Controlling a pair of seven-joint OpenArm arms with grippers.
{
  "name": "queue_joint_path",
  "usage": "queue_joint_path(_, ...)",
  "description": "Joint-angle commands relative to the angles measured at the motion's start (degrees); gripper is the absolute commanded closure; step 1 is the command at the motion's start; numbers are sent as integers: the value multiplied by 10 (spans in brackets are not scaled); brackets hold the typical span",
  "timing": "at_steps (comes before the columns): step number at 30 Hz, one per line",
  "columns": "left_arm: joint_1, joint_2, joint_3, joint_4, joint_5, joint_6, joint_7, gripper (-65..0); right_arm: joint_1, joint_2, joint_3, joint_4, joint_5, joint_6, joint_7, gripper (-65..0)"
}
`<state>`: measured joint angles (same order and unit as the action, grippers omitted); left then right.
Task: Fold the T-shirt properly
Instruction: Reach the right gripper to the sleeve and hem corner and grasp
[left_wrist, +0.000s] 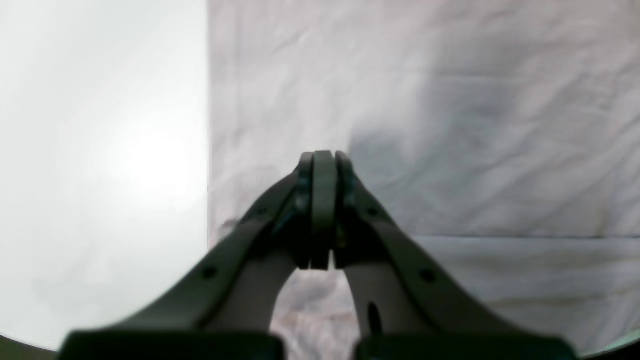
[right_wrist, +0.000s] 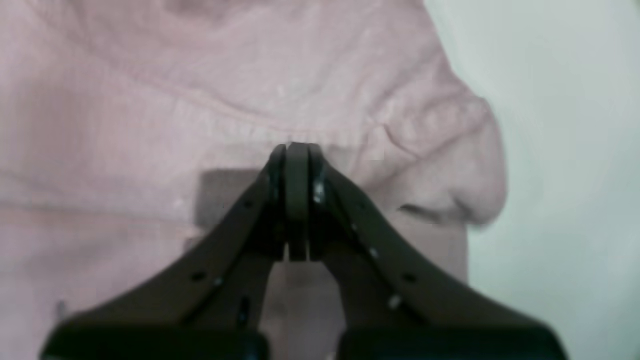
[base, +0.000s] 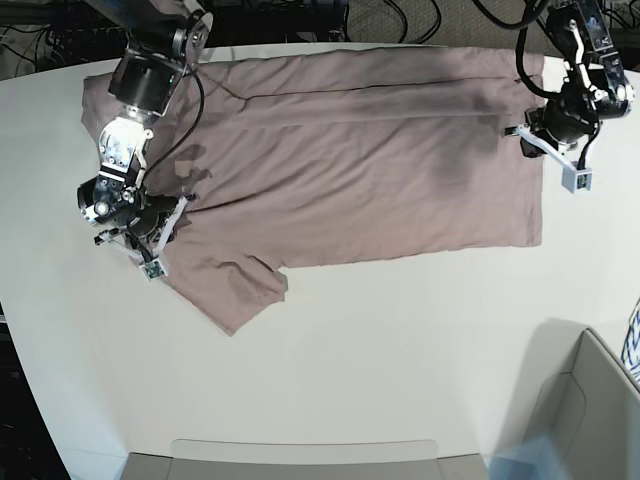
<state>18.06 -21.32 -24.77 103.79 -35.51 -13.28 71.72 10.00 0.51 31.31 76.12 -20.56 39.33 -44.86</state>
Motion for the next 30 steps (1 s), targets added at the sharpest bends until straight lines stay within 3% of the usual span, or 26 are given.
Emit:
queue_joint_path(1, -2, -10, -6, 1, -4, -2, -8, 0, -18, 6, 1, 23, -24, 7, -50, 0)
queue_joint_path(5, -10, -7, -1, -17, -4, -2, -9, 0, -48, 1, -1, 93, -23, 7, -52, 0)
queue_joint_path(9, -13, 2, -4, -19, -4, -2, -9, 0, -15, 1, -6, 118, -23, 7, -55, -22)
queue_joint_path(14, -13, 1, -5, -19, -4, -2, -9, 0, 45, 4, -17, 123, -23, 7, -53, -216)
queue_joint_path(17, -13, 1, -4, -19, -4, -2, -9, 0, 77, 8, -52, 109, -23, 7, -50, -301)
queue_joint_path(23, -13, 3, -3, -19, -4, -2, -8, 0, 169, 45, -95, -34, -23, 6, -46, -305)
queue_joint_path(30, -13, 4, -5, -19, -4, -2, -6, 0, 244, 77, -97, -226, -27, 4, 27, -305)
